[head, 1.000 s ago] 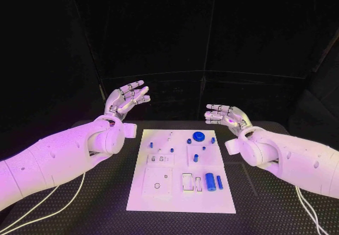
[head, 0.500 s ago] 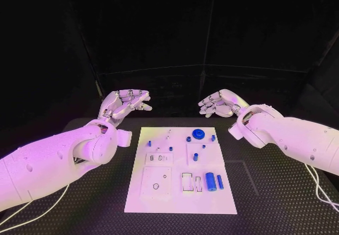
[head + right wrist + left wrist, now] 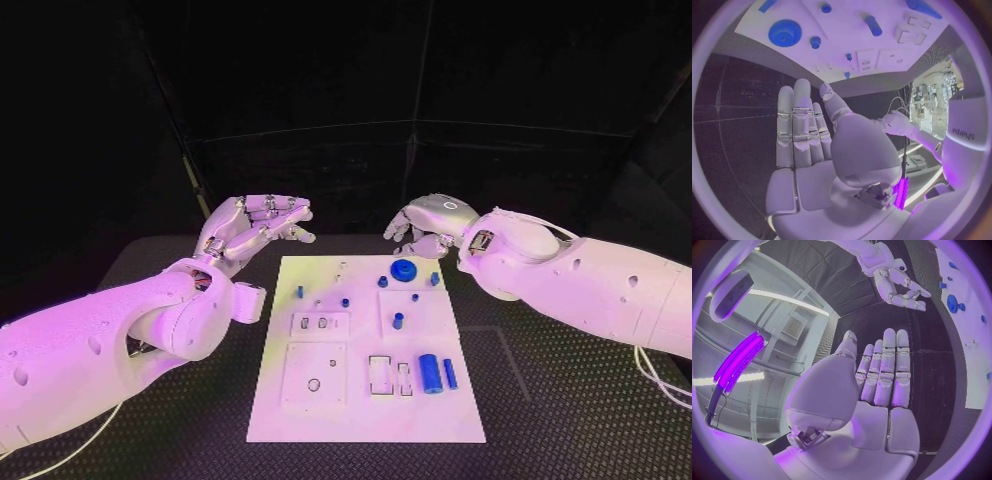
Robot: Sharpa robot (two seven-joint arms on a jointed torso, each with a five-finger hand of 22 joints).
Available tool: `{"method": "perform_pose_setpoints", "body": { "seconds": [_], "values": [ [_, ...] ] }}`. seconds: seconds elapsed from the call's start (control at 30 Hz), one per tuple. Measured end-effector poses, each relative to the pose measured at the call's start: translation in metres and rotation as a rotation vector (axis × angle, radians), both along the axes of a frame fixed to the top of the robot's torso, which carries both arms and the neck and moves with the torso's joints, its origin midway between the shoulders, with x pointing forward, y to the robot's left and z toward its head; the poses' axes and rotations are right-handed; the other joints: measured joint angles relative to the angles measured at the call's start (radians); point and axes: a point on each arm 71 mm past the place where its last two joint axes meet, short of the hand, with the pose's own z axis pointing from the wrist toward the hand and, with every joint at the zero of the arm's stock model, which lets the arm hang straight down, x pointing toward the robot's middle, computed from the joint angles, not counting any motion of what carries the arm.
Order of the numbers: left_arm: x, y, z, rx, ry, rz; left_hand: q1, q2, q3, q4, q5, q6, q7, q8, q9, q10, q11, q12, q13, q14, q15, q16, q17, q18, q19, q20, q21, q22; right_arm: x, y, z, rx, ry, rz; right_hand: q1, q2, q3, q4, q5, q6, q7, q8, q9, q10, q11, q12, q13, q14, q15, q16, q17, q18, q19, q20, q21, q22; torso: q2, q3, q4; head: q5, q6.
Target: Assemble the parts on the task board
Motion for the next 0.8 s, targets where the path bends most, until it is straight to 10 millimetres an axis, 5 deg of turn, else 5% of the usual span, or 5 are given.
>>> {"method": "perform_pose_setpoints", "body": {
  "seconds": [0.1,0.23,0.4,0.53,0.8],
  "values": [
    [-0.002,-0.003,0.001,0.006,-0.004,-0.015,0.0,0.0,0.0,0.0,0.0,0.0,0.0,0.0,-0.002,0.0,0.0,-0.005,-0.001,0.0,0.0,0.0,0.002,0.0,0.0,0.0,0.0,-0.001,-0.004,0.006,0.0,-0.061,-0.056,0.023,-0.025,-0.025,0.04,0.004,0.0,-0.012,-0.012,-0.009,0.0,-0.03,-0.003,0.0,0.0,0.0,-0.003,0.046,0.033,0.0,0.012,-0.011,0.031,0.016,0.012,-0.0012,0.0022,0.0,0.005],
    [-0.004,-0.005,0.002,0.013,-0.01,-0.029,0.0,0.0,-0.003,-0.003,0.0,0.0,0.0,0.0,-0.003,0.0,0.0,-0.005,-0.003,-0.004,0.004,0.0,0.004,0.0,0.0,0.0,0.0,-0.001,-0.009,0.013,0.002,-0.091,-0.092,0.041,-0.044,-0.058,0.089,0.015,-0.005,-0.015,-0.011,-0.011,0.0,-0.05,0.011,0.0,0.0,0.002,0.009,0.113,0.075,0.0,0.04,0.009,0.086,0.074,0.025,-0.0025,0.004,-0.001,0.01],
    [-0.007,-0.007,0.004,0.019,-0.015,-0.044,0.0,0.0,-0.004,-0.001,0.0,0.0,0.0,-0.006,-0.006,0.0,0.0,-0.016,-0.005,-0.004,0.004,-0.005,0.007,0.0,0.0,0.0,-0.004,-0.003,-0.012,0.017,0.003,-0.096,-0.103,0.039,-0.064,-0.077,0.144,0.033,0.001,-0.019,-0.008,-0.011,0.0,-0.047,0.009,0.0,0.0,0.0,0.012,0.201,0.123,-0.002,0.114,0.013,0.212,0.262,0.043,-0.0044,0.0071,-0.004,0.013],
    [-0.009,-0.009,0.005,0.02,-0.016,-0.055,0.0,0.0,-0.009,-0.003,0.0,0.0,0.0,-0.012,-0.007,0.0,0.0,-0.02,-0.006,-0.006,0.006,-0.006,0.008,0.0,0.0,0.0,-0.006,-0.005,-0.012,0.018,0.003,-0.096,-0.098,0.031,-0.068,-0.081,0.188,0.045,0.009,-0.019,-0.007,-0.011,0.0,-0.027,0.003,0.0,0.0,0.0,0.012,0.299,0.203,-0.025,0.155,0.013,0.284,0.371,0.056,-0.0068,0.0101,-0.005,0.012],
    [-0.012,-0.011,0.007,0.023,-0.015,-0.065,-0.004,0.004,-0.019,-0.002,0.0,-0.002,0.006,-0.017,-0.01,0.003,0.004,-0.03,-0.008,-0.007,0.007,-0.014,0.012,0.0,0.0,0.0,-0.012,-0.008,-0.008,0.018,-0.001,-0.11,-0.057,0.0,-0.084,-0.106,0.242,0.067,0.013,-0.019,-0.007,-0.011,0.0,-0.017,0.0,0.0,0.0,0.0,0.012,0.414,0.299,-0.04,0.176,0.014,0.347,0.468,0.077,-0.0105,0.0131,-0.006,0.013]
  ]
}}
